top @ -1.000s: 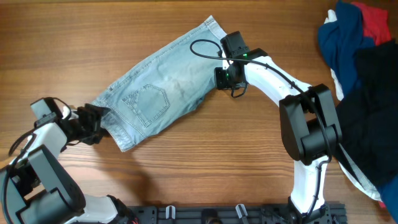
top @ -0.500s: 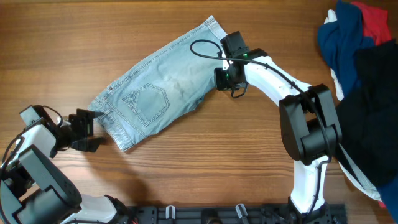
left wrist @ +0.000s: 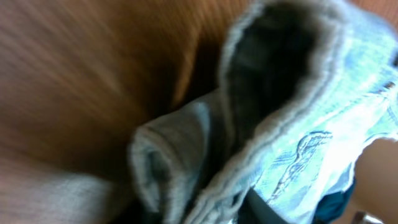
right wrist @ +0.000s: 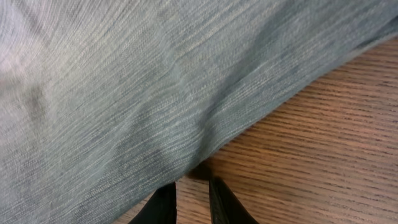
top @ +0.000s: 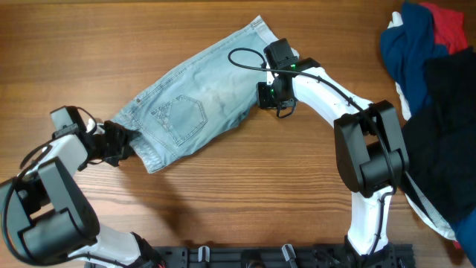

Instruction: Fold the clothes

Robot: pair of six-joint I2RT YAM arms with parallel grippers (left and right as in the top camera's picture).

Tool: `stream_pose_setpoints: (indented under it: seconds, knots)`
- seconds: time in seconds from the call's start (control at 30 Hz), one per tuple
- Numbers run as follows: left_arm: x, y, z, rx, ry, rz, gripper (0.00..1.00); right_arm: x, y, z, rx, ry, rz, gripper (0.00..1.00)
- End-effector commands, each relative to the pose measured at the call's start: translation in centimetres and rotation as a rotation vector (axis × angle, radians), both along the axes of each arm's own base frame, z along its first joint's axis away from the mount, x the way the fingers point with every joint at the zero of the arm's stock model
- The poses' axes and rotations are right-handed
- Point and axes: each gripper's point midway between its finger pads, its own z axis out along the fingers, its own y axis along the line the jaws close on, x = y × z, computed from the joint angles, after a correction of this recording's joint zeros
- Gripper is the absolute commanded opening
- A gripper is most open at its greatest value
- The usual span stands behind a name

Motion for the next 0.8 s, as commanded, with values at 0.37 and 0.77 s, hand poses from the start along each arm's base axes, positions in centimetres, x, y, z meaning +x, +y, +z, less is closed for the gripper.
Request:
stream_pose_setpoints:
  seconds: [0.37, 0.77]
  knots:
    - [-2.6, 3.4, -2.5, 0.094, 0.071, 0.021, 0.04, -0.3, 0.5, -0.4, 0.011, 0.031, -0.017, 0.18]
    - [-0.1, 5.0, 4.7, 0.196, -0.097, 0.016, 0.04, -0.3, 1.2, 6.5, -0.104, -0.164, 0.005, 0.19]
